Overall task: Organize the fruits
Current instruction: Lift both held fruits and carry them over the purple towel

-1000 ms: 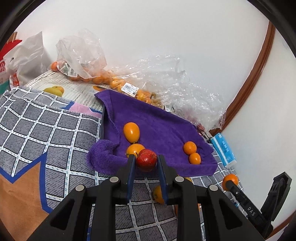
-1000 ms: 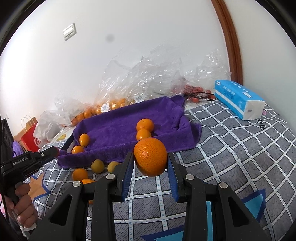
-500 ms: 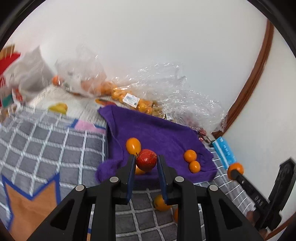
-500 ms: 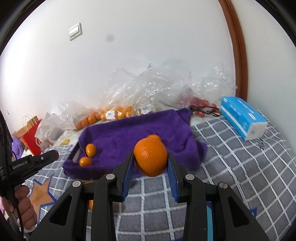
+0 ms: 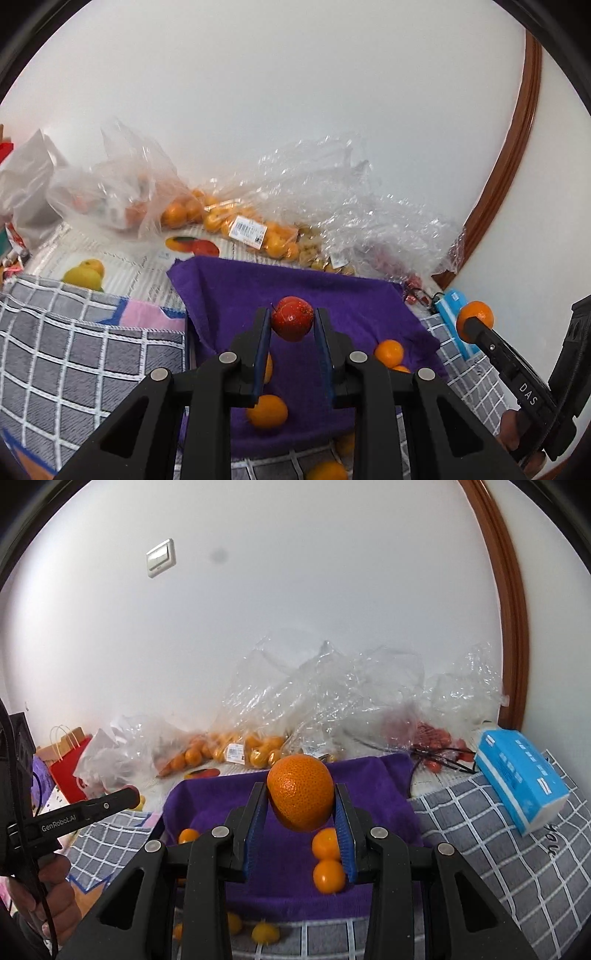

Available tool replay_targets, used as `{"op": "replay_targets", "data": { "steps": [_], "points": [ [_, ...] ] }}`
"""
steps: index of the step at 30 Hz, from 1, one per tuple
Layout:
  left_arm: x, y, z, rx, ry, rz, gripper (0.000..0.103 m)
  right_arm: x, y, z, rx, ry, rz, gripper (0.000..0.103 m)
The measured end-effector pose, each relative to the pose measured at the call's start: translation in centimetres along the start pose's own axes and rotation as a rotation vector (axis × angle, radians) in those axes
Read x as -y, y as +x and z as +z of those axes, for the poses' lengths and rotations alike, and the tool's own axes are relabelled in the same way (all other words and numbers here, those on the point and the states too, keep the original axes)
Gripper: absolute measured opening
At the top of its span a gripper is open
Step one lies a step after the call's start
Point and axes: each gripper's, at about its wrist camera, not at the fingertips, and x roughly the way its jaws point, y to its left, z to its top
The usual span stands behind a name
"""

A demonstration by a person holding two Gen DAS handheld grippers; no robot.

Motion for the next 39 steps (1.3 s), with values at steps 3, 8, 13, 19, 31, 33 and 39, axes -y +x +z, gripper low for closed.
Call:
{"op": "replay_targets", "data": {
  "steps": [3,8,13,19,31,33,39],
  "points": [
    [-0.5,2.0,-1.4,-0.057,0.010,0.020,0.023,0.4,1.7,-1.2,-0.040,0.006,0.001,0.035],
    [-0.6,2.8,-2.3,-0.055,0.025,0.020,0.023,2.1,3.4,-2.5,-0.083,0.057,0.015,0.036],
    [-0.7,3.1,-2.5,-0.058,0.007,-0.010,0.023,3.1,3.4,-2.7,-0.070,0.066,-0.018,0.036],
    [-0.2,3.2,-2.7,-0.040,0.050,0.020,0.023,3.5,3.1,-2.7,-0.034,0.059,-0.015,0.036],
    [-0.7,4.5,-3.2,-0.095,0.040,0.041,0.023,3.2,5.2,-4.0,-0.112,0.043,-0.017,0.036],
    [-0.8,4.6,-3.1,-0.099,0.038,0.042,0.023,3.4,5.4,-4.0,-0.119,0.049,-0.017,0.036],
    [-0.6,4.8,-3.3,-0.108,0.047,0.037,0.023,3.6,5.8,-4.1,-0.136,0.055,-0.042,0.036]
  ]
}}
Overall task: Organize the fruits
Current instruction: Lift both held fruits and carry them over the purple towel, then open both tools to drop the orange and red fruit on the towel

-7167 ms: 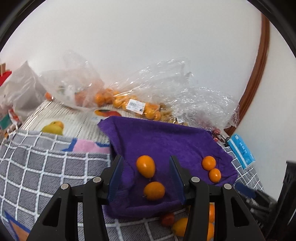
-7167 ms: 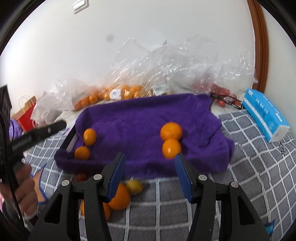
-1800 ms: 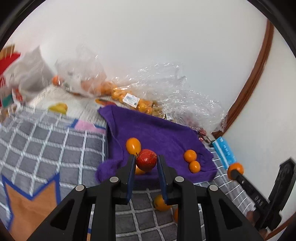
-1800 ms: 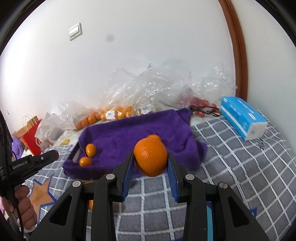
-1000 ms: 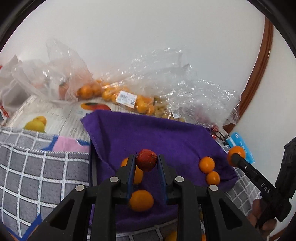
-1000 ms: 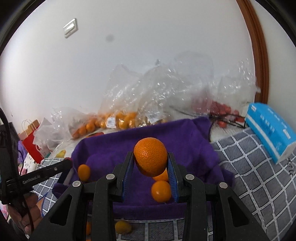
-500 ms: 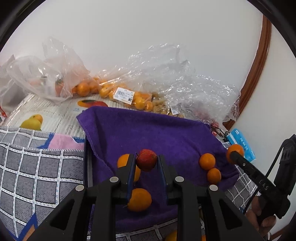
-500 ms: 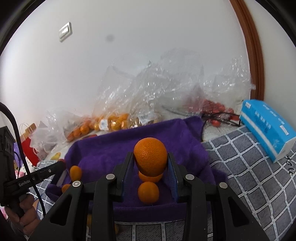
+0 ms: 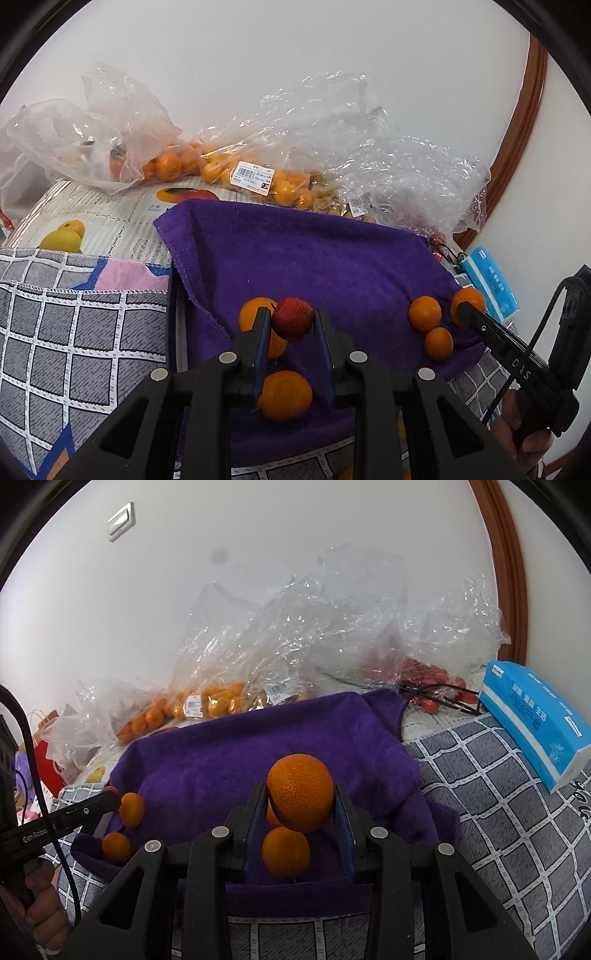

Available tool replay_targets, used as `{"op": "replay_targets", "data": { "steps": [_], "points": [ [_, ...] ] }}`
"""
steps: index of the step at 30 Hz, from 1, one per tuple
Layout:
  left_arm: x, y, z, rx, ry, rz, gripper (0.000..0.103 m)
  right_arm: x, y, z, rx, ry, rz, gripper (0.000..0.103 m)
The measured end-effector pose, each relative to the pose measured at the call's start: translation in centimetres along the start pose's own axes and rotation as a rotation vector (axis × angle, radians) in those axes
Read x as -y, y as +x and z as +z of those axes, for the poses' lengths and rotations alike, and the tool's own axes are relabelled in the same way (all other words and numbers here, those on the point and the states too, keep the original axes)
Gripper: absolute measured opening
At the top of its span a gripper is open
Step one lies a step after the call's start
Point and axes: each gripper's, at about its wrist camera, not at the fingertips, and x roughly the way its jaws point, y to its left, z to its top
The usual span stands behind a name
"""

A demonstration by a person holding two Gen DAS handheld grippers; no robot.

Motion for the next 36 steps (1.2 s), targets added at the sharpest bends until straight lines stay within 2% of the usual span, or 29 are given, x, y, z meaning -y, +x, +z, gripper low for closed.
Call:
{"op": "replay_targets", "data": {
  "steps": [18,23,28,36],
  "points": [
    [0.2,1.0,-0.3,-0.056,0.004,-0.027,0.023,-0.2,1.1,-0.4,-0.051,-0.025,-0.038,0.036],
    [0.4,0.9,-0.3,-0.055,0.009,-0.051,0.023,-0.4,1.1,-0.4,-0.051,-0.031,-0.046,0.036],
    [0.8,1.5,-0.5,-0.088,0.020,-0.072,0.023,-0.4,1.1,-0.4,-0.051,-0.029,-0.052,0.036],
    [1.1,1.8,-0.6,-0.099,0.040,-0.052,0.023,-0.4,0.9,-0.4,-0.045,-0.034,-0.060,0.036]
  ]
}}
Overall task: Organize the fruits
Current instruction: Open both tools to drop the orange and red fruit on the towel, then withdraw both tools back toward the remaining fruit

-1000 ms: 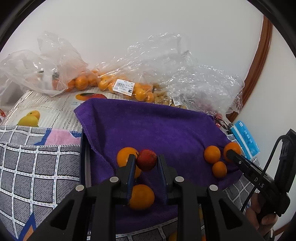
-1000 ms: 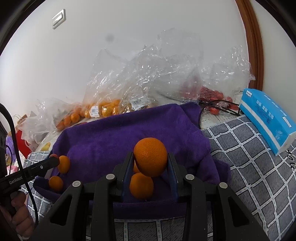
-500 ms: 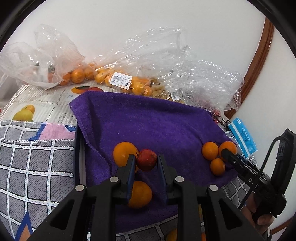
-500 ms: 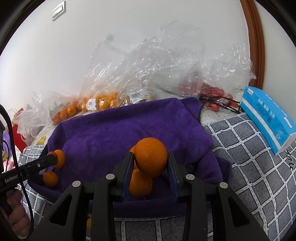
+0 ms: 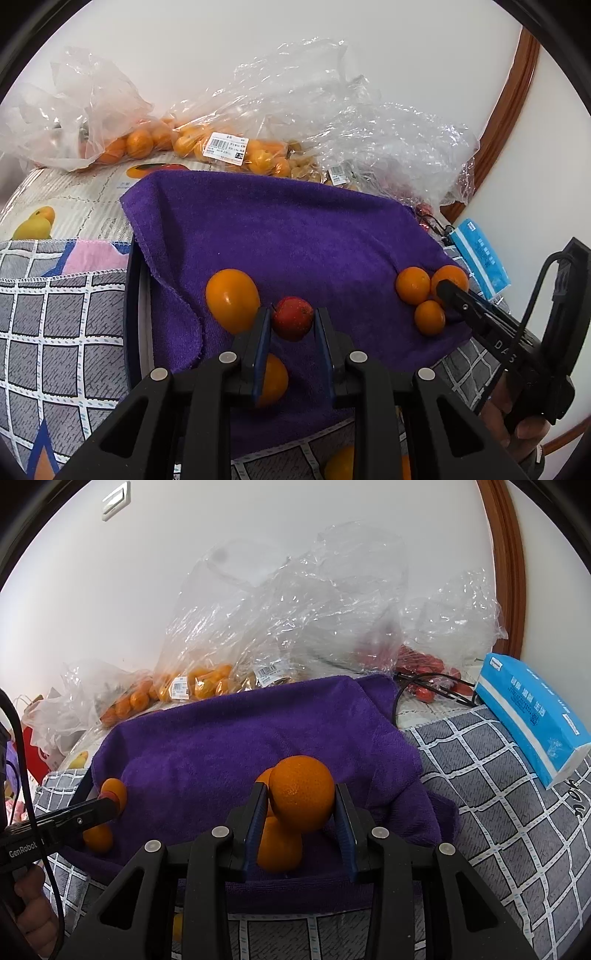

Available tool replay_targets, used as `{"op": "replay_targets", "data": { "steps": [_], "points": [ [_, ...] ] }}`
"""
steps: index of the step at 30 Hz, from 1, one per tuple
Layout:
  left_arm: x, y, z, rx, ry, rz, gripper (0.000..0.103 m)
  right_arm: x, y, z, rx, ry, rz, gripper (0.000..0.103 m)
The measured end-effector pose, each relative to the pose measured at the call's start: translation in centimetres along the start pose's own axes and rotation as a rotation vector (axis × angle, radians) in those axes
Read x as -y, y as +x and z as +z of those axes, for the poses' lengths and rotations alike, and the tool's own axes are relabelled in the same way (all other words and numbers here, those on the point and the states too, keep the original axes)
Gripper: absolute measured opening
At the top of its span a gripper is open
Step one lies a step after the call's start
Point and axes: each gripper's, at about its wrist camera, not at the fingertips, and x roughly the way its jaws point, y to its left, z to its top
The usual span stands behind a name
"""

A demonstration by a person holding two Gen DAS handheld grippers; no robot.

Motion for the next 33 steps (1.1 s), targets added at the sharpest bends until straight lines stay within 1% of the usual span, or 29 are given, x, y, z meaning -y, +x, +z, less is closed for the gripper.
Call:
{"op": "replay_targets", "data": {
  "steps": [7,11,12,18,26,30,33],
  "points": [
    [0.0,0.0,0.0,0.001,0.003,0.006,0.023,0.0,-0.3,0.0,0.012,-0.003,-0.009,0.037],
    [-0.1,0.0,0.0,0.001,0.004,0.007,0.023,0.0,-0.5,0.1,0.017,-0.006,-0.017,0.041],
    [-0.1,0.0,0.1,0.002,0.005,0.008,0.023,-0.1,-0.5,0.1,0.019,-0.008,-0.019,0.043],
    [0.1,0.1,0.1,0.006,0.013,0.005,0.029,-0.3,-0.9,0.0,0.036,-0.024,-0.046,0.051],
    [0.8,-0.1,-0.3,0.041,0.048,0.029,0.036,-0.7,-1.8,0.0,0.066,-0.053,-0.059,0.052],
    [1.1,-0.3,-0.5,0.057,0.065,0.040,0.044,-1.1,-2.5,0.0,0.078,-0.054,-0.035,0.052],
    [1.1,-0.7,-0.5,0.072,0.065,0.056,0.046,-1.5,-2.9,-0.1,0.085,-0.064,-0.030,0.053]
  ]
}}
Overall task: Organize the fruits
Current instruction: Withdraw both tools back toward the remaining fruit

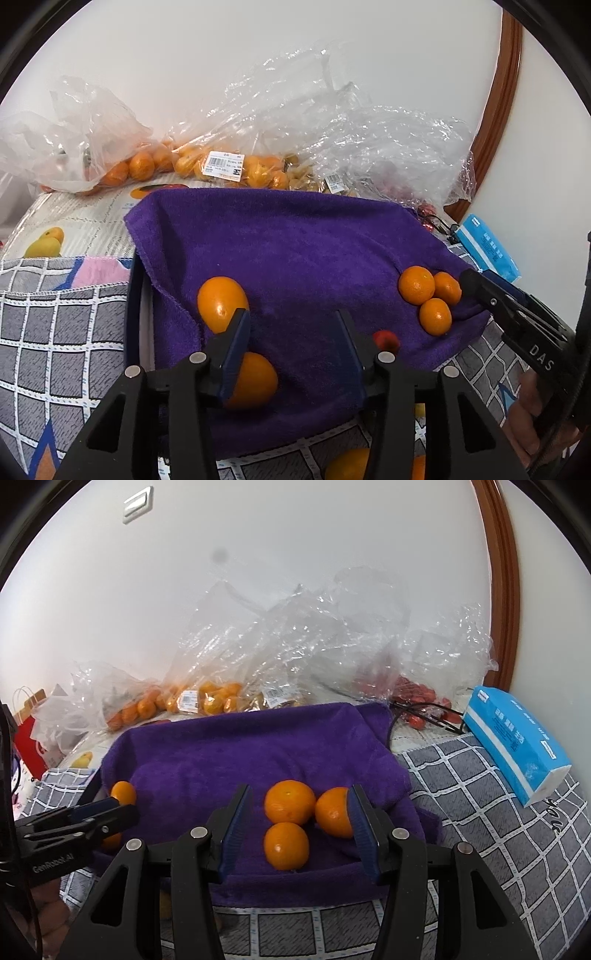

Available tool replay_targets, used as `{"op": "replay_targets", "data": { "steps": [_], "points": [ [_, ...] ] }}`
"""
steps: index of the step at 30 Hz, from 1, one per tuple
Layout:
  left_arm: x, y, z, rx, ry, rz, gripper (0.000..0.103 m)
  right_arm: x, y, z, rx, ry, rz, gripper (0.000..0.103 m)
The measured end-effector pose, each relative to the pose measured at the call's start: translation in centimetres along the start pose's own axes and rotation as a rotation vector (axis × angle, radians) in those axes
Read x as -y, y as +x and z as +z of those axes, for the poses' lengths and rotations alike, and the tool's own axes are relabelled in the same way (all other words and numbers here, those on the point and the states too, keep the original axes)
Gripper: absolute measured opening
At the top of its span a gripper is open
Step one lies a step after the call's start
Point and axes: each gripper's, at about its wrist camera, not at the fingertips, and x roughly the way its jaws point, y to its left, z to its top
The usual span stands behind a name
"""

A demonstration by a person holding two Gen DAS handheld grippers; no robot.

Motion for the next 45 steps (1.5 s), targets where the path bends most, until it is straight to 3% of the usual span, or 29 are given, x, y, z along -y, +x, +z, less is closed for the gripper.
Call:
{"op": "replay_targets", "data": {
  "steps": [7,11,17,20,24,28,31,37,45],
  "points": [
    [-0.4,-1.5,0.6,0.063,-0.008,0.042,0.049,-0.9,-0.5,-0.1,0.014,-0.041,0.006,0.053],
    [-0.6,-3.5,0.9,0.046,0.002,0.073,0.051,-1.6,-1.7,0.3,-0.010,-0.038,0.012,0.053],
    [-1.4,-6.6,-1.4,0.031,0.006,0.101,0.057,-2.8,-3.6,-2.0,-0.101,-0.052,0.150,0.053],
    [-2.3,-7.3,-3.0,0.008,-0.023,0.102,0.057,-3.7,-3.5,-3.5,-0.140,-0.090,0.158,0.051],
    [-2.9,-7.4,-4.8,-0.032,-0.055,0.099,0.057,-4.3,-2.6,-4.7,-0.192,-0.093,0.187,0.043],
    [-3.1,-7.3,-5.9,-0.022,-0.053,0.094,0.057,-4.0,-1.1,-5.3,-0.259,-0.053,0.226,0.033],
    [-3.9,-6.8,-6.4,-0.057,-0.101,0.022,0.057,-3.9,-0.2,-5.5,-0.298,-0.047,0.238,0.030],
    [-4.0,-6.9,-6.7,-0.050,-0.123,0.031,0.055,-4.0,0.5,-5.6,-0.320,-0.033,0.238,0.026],
    [-3.8,-7.2,-6.7,-0.034,-0.112,-0.014,0.055,-1.8,-2.4,-5.4,-0.206,-0.043,0.098,0.026]
  ]
}}
